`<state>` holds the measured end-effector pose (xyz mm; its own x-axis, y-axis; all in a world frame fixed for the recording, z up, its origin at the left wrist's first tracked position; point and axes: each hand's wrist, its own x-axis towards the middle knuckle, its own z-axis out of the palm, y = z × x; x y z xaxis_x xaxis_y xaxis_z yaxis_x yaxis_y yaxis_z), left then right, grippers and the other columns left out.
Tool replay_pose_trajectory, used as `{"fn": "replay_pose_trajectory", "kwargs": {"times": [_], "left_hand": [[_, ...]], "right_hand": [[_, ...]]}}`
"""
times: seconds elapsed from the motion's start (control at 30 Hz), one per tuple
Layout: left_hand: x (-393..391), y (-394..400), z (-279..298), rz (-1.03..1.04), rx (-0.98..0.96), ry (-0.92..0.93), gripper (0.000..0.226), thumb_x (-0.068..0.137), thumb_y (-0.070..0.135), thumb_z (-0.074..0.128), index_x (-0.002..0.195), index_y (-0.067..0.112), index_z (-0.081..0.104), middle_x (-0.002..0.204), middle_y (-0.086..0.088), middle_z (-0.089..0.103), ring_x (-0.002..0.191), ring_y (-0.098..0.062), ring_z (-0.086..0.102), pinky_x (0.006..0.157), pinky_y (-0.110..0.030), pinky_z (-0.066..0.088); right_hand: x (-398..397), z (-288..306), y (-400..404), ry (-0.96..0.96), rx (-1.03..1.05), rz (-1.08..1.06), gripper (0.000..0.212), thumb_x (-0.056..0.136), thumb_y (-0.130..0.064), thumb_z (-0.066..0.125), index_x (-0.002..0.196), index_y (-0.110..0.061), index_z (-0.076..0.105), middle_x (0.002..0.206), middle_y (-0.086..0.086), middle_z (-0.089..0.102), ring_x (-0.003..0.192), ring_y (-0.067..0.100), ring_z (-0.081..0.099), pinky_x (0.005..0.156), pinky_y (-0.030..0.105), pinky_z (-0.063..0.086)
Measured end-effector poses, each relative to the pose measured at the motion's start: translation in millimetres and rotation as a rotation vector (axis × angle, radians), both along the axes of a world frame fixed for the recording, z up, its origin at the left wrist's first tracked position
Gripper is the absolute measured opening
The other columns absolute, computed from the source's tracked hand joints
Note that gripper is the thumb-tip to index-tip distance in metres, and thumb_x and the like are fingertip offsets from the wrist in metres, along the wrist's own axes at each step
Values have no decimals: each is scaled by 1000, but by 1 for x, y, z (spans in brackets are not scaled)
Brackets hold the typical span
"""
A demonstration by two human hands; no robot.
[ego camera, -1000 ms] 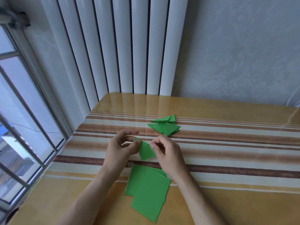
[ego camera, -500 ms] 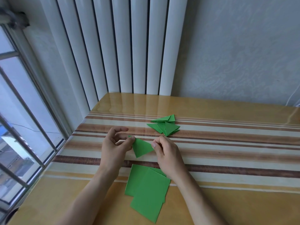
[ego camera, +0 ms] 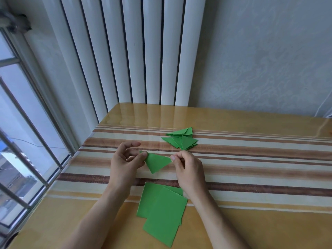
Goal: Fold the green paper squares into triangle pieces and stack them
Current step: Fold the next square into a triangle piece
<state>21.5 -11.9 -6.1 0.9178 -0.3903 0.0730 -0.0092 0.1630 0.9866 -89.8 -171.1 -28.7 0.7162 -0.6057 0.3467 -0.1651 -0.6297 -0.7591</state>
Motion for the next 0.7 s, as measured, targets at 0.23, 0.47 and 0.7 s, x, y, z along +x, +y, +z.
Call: {"fn": "replay_pose_trajectory", "kwargs": {"times": [0.23,0.47,0.7], "left_hand": [[-7,-3,5,-110,41,101,36,90,4,76,121,16,63,86,-6,65,80,-18,74,62,-32,64],[-11,-4,4,-158,90,109,36,88,4,79,117,15,61,81,-1,70,75,-25,74,47,-34,56],[-12,-8,1,-217,67,27,29,90,3,76,115,11,63,94,-17,73,85,-35,73,82,-52,61]], "right_hand": [[2,0,-1,6,-7,21,16,105,-20,60,90,-14,64,80,-15,58,74,-3,53,62,10,38],[-2,8,5,-32,31,147,15,101,-21,65,87,-18,61,82,-11,62,78,3,57,65,12,40],[2,3,5,-31,-55,217,16,102,-22,66,87,-20,61,80,-15,58,75,2,56,64,14,37]]}}
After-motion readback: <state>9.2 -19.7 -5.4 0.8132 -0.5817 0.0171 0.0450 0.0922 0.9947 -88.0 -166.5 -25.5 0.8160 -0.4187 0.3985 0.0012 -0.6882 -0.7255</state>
